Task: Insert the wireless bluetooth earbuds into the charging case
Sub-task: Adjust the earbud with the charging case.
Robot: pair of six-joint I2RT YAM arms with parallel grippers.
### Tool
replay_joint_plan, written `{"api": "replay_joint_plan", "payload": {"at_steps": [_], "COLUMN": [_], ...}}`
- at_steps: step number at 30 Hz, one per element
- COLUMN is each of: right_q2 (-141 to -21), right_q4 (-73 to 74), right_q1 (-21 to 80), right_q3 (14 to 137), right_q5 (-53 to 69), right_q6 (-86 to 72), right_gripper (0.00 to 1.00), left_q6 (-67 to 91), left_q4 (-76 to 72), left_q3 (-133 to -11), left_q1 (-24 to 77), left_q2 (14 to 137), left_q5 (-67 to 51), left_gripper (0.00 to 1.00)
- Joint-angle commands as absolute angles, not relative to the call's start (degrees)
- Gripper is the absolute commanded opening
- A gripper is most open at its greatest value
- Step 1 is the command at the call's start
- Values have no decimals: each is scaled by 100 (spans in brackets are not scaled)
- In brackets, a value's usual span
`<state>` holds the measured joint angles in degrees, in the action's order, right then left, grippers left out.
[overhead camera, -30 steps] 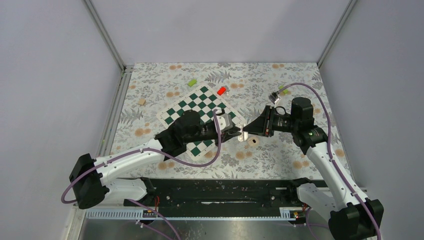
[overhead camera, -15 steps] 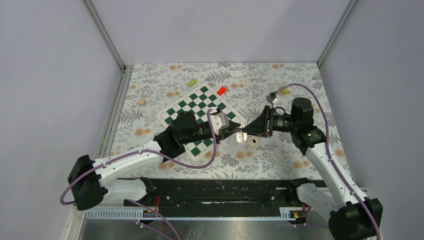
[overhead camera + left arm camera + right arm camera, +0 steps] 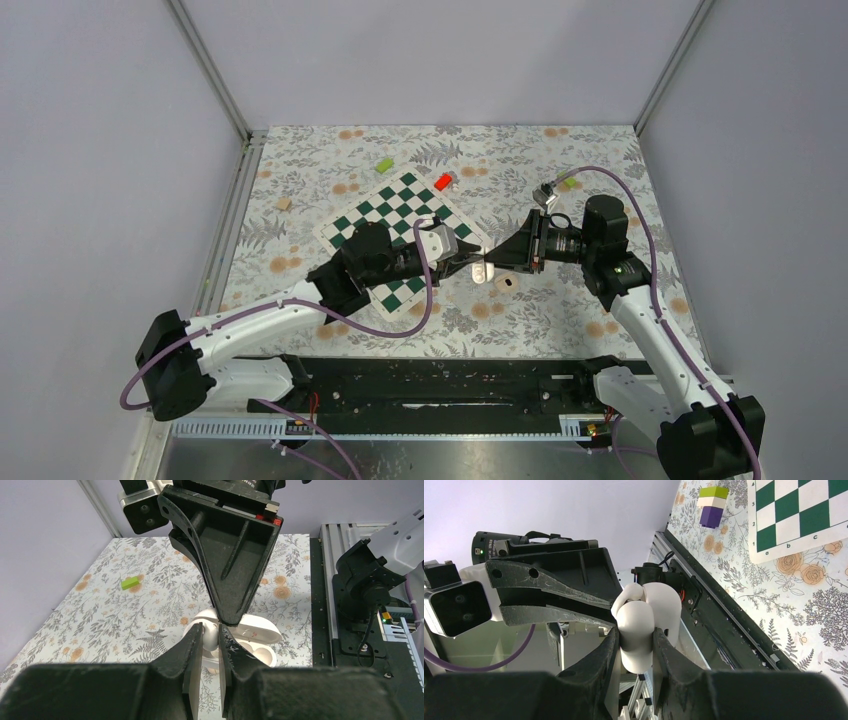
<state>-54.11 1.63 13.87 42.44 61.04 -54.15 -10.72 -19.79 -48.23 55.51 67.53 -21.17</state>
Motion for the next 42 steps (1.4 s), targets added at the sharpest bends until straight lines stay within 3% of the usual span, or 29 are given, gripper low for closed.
{"api": "replay_joint_plan", "payload": {"at_steps": [1, 15, 26, 42], "right_q2": [-5324, -5323, -5339, -5398], "right_q4": [-308, -312, -316, -1152], "right_q1": [1389, 1391, 1389, 1389], "right_q3": [4310, 4324, 4355, 4080], "right_q5": [6350, 6311, 6293, 6794], "right_q6": [-5572, -5592, -5590, -6230], "right_gripper": [0, 0, 0, 0], "left_q6": [-1174, -1086, -991, -1033], "left_q4": [-1971, -1972, -1945, -2104], "left_q3": [-4848, -4734, -4742, -4670], "left_q1": [5512, 5433, 5405, 5328], "left_q2": [6678, 6534, 6591, 6461], "left_q5": [-2082, -2259, -2433, -2574], "left_gripper": [13, 11, 15, 9]}}
